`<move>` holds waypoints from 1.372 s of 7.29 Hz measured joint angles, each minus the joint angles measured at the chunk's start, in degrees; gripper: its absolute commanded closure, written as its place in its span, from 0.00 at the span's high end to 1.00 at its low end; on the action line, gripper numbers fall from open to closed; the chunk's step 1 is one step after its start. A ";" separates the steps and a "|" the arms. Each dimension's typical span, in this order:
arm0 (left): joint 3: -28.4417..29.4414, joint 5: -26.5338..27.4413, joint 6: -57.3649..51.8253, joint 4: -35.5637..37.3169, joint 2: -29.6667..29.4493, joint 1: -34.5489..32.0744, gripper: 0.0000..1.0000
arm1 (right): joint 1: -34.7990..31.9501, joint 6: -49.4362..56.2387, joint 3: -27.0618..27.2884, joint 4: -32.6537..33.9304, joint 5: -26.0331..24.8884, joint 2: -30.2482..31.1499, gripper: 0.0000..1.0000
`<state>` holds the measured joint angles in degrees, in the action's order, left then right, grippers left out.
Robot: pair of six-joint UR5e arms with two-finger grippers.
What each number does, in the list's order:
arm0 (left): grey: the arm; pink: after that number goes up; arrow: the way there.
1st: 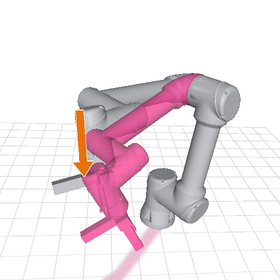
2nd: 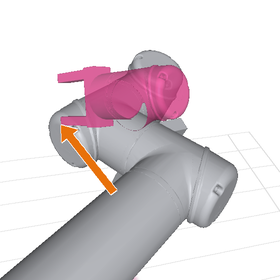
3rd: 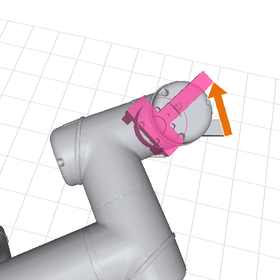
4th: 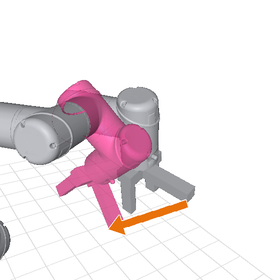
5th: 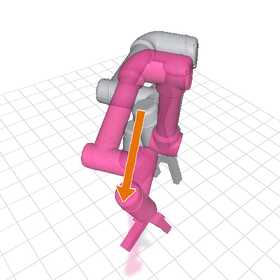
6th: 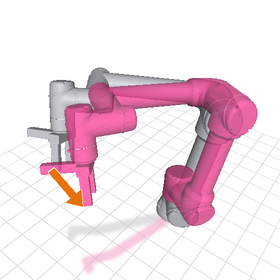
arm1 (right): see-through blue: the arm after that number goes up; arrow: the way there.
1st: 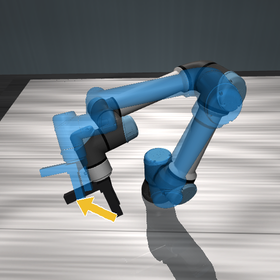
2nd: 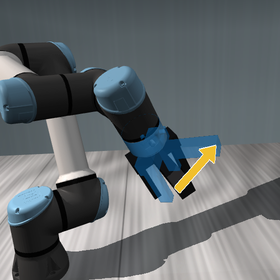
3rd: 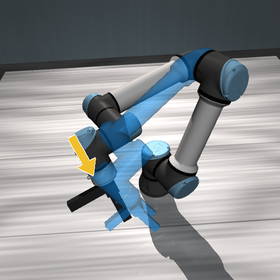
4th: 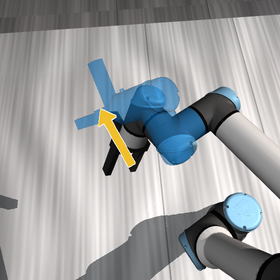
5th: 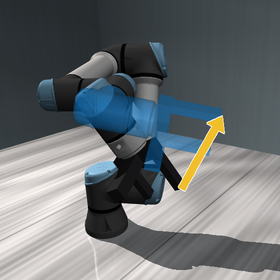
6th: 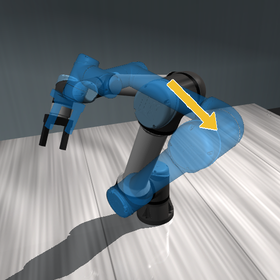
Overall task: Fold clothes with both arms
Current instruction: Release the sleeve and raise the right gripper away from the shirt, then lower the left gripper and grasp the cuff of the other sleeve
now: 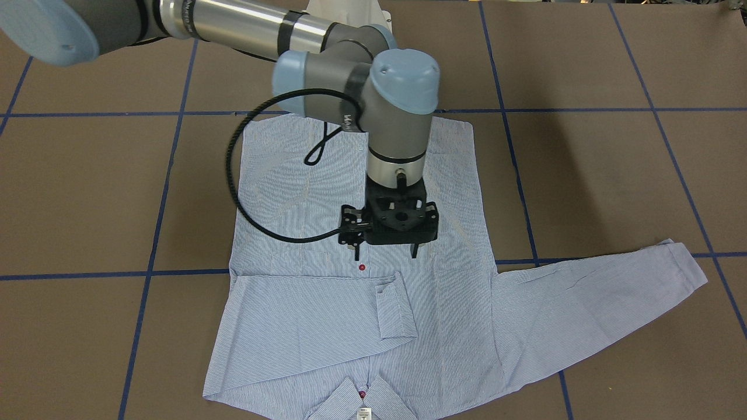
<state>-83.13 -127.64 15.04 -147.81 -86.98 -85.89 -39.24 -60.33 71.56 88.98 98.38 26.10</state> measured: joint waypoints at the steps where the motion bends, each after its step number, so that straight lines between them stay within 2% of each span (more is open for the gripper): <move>1: 2.56 0.12 5.12 -2.92 -0.55 1.43 1.00 | -3.36 4.52 8.45 2.88 3.75 5.91 1.00; 3: 7.59 1.98 16.18 -11.60 -1.50 6.51 1.00 | -10.72 15.67 25.32 8.09 10.41 19.51 1.00; 5: 13.71 6.49 22.94 -18.59 -3.79 11.43 0.96 | -18.36 27.60 36.74 10.37 17.52 31.84 1.00; 7: 18.23 8.43 29.40 -23.68 -5.83 14.49 0.94 | -23.59 34.54 43.12 10.33 22.12 41.28 1.00; 10: 20.26 12.73 35.62 -27.07 -6.48 19.33 0.74 | -25.71 36.91 45.42 10.25 23.72 45.05 1.00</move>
<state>-62.87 -114.91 50.65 -174.88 -93.46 -66.56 -64.95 -23.42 116.98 99.23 122.11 71.15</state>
